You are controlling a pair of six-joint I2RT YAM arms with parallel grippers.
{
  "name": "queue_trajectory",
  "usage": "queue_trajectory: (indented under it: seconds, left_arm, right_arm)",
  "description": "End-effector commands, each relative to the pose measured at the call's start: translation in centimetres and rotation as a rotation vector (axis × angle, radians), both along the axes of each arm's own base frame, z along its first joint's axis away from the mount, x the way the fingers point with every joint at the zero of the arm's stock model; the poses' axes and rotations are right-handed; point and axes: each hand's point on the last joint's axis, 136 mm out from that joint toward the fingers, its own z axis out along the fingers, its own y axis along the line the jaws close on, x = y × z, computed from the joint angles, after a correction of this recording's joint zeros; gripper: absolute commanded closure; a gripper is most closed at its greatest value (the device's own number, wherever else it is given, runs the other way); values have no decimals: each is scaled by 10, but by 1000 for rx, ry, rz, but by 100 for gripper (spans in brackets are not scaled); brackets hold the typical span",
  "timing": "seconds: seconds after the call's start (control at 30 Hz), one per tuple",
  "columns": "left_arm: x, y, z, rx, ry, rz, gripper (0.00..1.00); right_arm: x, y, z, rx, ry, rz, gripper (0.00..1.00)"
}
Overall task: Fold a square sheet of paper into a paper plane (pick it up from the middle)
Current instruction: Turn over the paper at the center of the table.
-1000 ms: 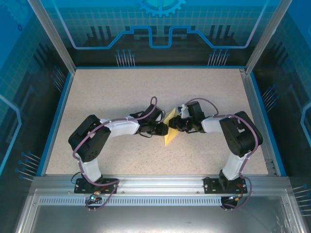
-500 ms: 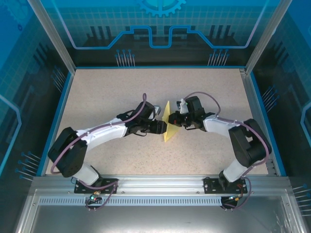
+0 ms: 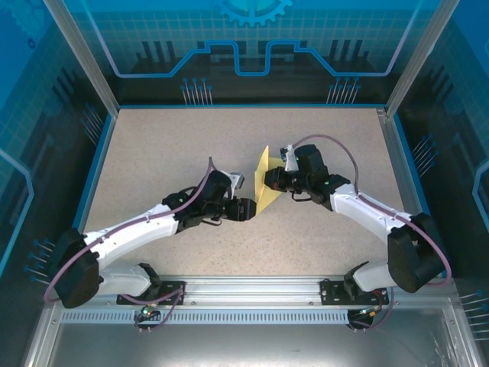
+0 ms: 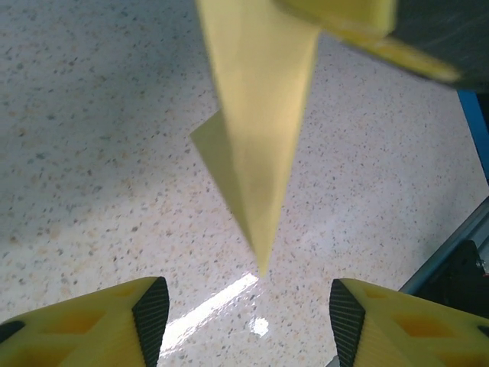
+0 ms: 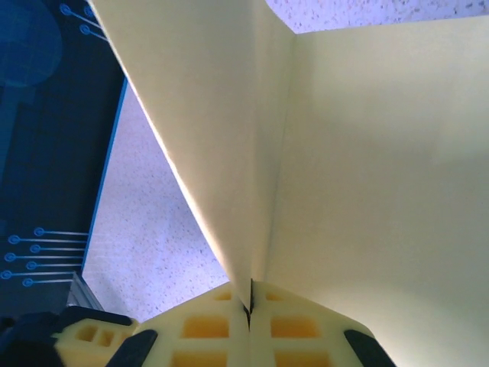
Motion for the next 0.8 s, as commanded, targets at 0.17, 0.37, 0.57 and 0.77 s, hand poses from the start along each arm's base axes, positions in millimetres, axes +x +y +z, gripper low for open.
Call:
queue_trajectory:
  seconds: [0.17,0.37,0.57,0.77]
  left_arm:
    - [-3,-7,26,-349,36,173,22]
    - [5,-17,46,-580,51,228,18]
    - [11,-25,53,-662,67,232,17]
    - [14,-36,54,-719,109,224,15]
  right_arm:
    - [0,0,29,99,-30,-54,99]
    - [-1,2,44,174,-43,-69,100]
    - [-2,0,57,237,-55,-82,100]
    - [-3,-4,69,298,-65,-89,100]
